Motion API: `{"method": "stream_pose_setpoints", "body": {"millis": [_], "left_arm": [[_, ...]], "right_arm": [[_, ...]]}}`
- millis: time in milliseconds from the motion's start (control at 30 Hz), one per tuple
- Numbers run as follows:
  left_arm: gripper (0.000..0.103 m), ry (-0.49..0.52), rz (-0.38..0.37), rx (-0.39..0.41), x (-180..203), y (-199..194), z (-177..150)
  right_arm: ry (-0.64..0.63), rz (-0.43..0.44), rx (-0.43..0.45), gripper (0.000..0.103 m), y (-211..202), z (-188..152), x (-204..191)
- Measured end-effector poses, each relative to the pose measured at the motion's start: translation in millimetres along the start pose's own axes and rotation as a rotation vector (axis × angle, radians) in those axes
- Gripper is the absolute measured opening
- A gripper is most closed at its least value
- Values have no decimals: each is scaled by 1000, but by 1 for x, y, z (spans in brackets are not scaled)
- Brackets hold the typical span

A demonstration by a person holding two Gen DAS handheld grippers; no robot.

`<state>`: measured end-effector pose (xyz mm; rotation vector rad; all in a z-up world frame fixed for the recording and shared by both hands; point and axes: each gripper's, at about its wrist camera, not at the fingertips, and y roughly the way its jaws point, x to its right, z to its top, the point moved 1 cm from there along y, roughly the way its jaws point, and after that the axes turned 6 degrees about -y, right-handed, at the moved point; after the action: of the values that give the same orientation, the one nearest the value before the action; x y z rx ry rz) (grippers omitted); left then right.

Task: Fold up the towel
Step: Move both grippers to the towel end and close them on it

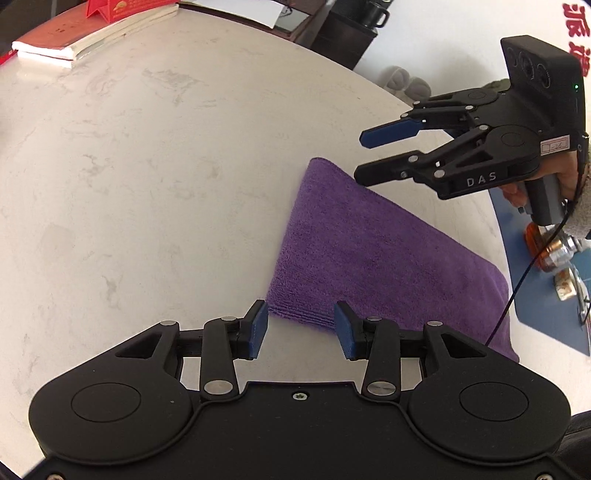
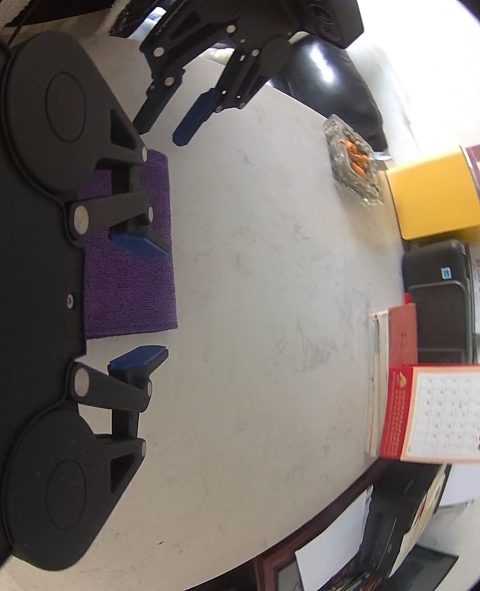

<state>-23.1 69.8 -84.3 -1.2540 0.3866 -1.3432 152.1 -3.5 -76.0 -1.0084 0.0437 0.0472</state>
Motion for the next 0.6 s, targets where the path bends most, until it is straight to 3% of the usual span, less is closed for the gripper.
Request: {"method": "stream_pose_setpoints", "body": {"millis": [200, 600], "left_arm": [[39, -40, 25, 1, -2, 7, 6], [39, -34, 45, -27, 5, 21, 8]], "right_arm": [[-144, 73, -60, 51, 17, 8, 7], [-265, 159, -114, 53, 43, 16, 16]]}}
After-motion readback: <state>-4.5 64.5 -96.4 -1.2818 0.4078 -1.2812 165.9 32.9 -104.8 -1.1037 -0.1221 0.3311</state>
